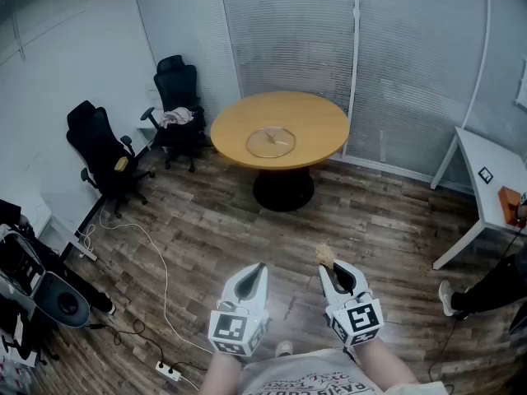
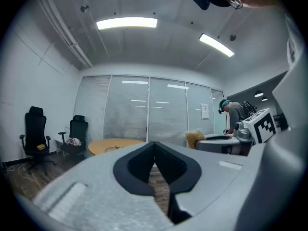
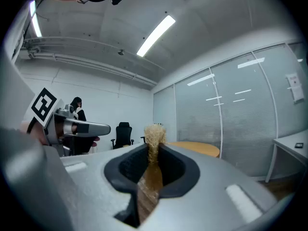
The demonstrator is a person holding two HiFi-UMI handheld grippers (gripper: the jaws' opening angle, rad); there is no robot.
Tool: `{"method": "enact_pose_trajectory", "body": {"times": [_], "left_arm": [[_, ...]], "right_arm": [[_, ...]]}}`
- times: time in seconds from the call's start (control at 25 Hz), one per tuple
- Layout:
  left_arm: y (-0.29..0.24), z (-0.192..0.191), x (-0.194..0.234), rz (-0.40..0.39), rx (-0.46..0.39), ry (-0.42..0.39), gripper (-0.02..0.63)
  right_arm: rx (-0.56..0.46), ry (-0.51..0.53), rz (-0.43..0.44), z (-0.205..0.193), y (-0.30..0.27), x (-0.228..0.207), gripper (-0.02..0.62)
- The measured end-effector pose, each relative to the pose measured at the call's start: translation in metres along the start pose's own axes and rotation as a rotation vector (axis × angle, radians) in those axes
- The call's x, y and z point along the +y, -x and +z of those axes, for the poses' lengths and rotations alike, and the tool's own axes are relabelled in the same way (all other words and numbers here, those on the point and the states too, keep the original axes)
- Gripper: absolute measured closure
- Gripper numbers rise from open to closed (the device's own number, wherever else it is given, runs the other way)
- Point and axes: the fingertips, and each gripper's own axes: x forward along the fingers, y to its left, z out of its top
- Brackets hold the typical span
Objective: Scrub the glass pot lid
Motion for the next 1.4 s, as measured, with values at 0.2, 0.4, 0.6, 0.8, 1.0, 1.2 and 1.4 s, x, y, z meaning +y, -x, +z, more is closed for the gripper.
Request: {"method": "enact_pose_trajectory", "body": {"times": [0.2, 0.4, 0.6, 0.8, 1.0, 1.2, 1.4], "left_arm": [[-0.005, -0.001, 0.007, 0.001, 0.01, 0.014, 0.598], [-0.013, -0.005, 0.023, 0.003, 0.005, 0.022, 0.598], [-0.024, -0.002, 0.051, 0.012, 0.007, 0.037, 0.6], [-0.033, -0.017, 0.077, 0.0, 0.023, 0.048, 0.598], [-0.04, -0.023, 0.115, -0.001, 0.049, 0.059, 0.6], [-0.05, -0.035, 0.137, 0.03, 0.063, 0.081, 0.598], [-0.081, -0.044, 0.151, 0.059, 0.076, 0.084, 0.598]], "right_arm": [[0.007, 0.011, 0.01, -0.001, -0.008, 0.002, 0.535], [0.025, 0.032, 0.01, -0.006, -0.024, 0.004, 0.535], [0.039, 0.03, -0.009, -0.008, -0.047, 0.007, 0.535], [0.06, 0.02, -0.036, -0.021, -0.07, 0.006, 0.535], [0.061, 0.052, -0.043, -0.019, -0.1, 0.016, 0.535], [0.061, 0.058, -0.04, -0.02, -0.124, 0.011, 0.535], [0.095, 0.018, -0.04, -0.029, -0.154, -0.018, 0.535]]}}
